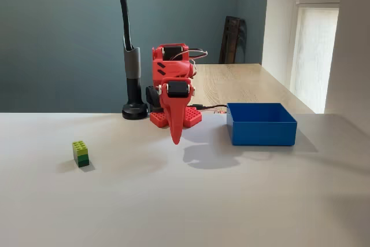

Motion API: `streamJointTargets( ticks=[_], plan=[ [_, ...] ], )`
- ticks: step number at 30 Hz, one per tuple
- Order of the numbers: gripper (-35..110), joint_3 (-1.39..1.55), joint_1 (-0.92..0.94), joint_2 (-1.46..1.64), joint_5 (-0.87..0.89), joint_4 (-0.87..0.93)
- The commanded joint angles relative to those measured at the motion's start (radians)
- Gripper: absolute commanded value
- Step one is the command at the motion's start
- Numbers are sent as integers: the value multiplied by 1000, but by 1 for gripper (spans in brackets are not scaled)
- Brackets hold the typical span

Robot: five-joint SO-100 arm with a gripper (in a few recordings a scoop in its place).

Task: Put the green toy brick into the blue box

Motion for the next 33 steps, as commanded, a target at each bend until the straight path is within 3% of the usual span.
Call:
streamJointTargets(
  ticks=[1, 15, 33],
  plan=[
    [0, 3, 5, 14, -15, -15],
    [0, -67, 43, -5, 0, -101],
    [0, -522, 313, -664, 184, -3]
  ],
)
